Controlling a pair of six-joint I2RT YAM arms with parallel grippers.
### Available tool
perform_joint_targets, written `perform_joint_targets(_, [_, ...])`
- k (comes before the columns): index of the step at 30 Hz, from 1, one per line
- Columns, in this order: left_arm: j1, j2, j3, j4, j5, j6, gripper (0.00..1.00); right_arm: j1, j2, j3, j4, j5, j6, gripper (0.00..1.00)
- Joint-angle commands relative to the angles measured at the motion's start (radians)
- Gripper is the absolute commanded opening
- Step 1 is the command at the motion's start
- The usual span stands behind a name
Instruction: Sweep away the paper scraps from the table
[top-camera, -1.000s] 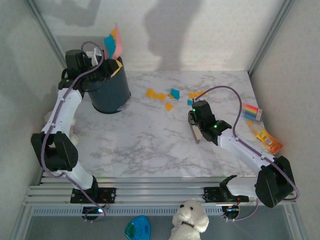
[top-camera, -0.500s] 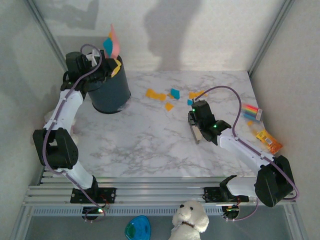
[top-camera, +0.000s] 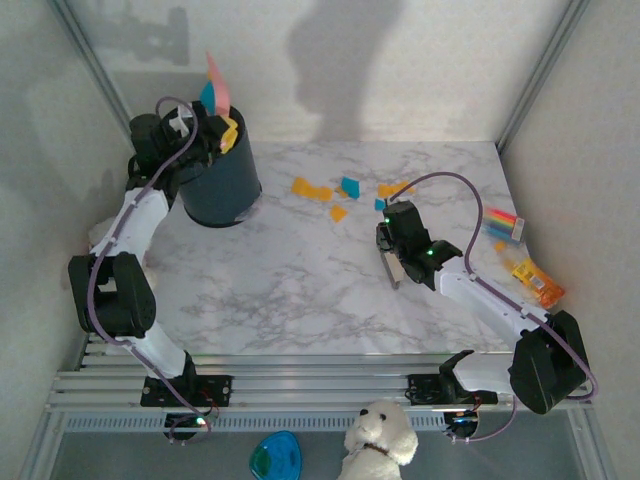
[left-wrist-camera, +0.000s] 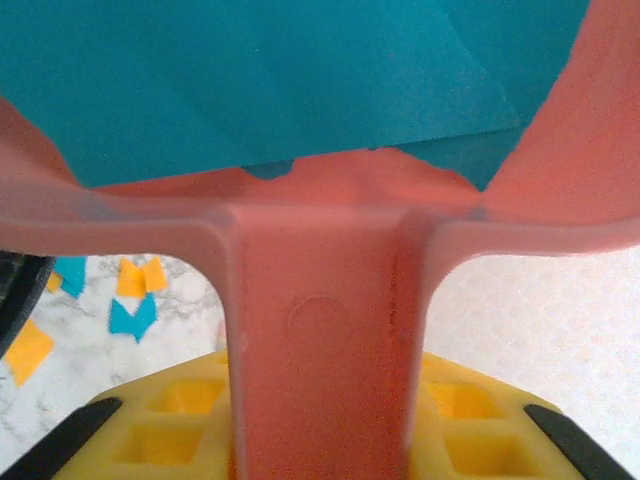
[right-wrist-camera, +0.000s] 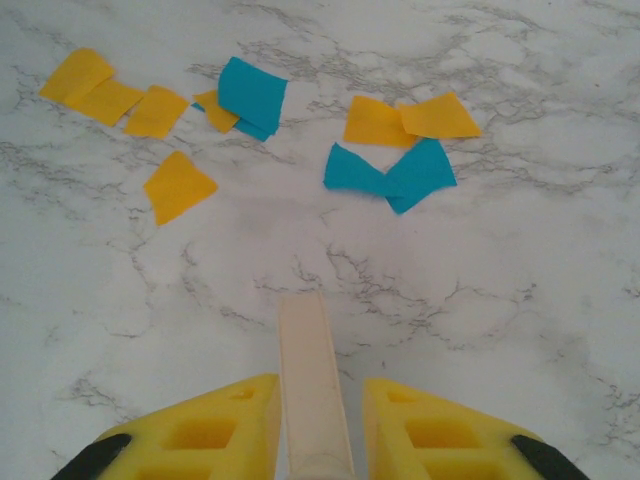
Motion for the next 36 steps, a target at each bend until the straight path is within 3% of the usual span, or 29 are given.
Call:
perform_joint_targets(1, [0.007,-0.022,-0.035,0.183,0.004,-0.128,0.0,-0.009,0.008,0.021,0.013,0.002,0.018,0.0])
perform_joint_targets(21, [0.006,-0.039,-0.178,0.543,-0.061,-0.454,0.0,-0.008,0.007,0.022,0.011,0.001,0.017,0.0])
perform_joint_targets(28, [0.002,-0.016,-0.236,0.759,-0.085,-0.64,0.0,-0.008,0.008,0.022,0.011,0.0,0.018,0.0])
perform_joint_targets(36, [-0.001,-0.011,-0.252,0.79,-0.091,-0.66,0.0,-0.008,0.007,0.022,0.008,0.002,0.016,0.0])
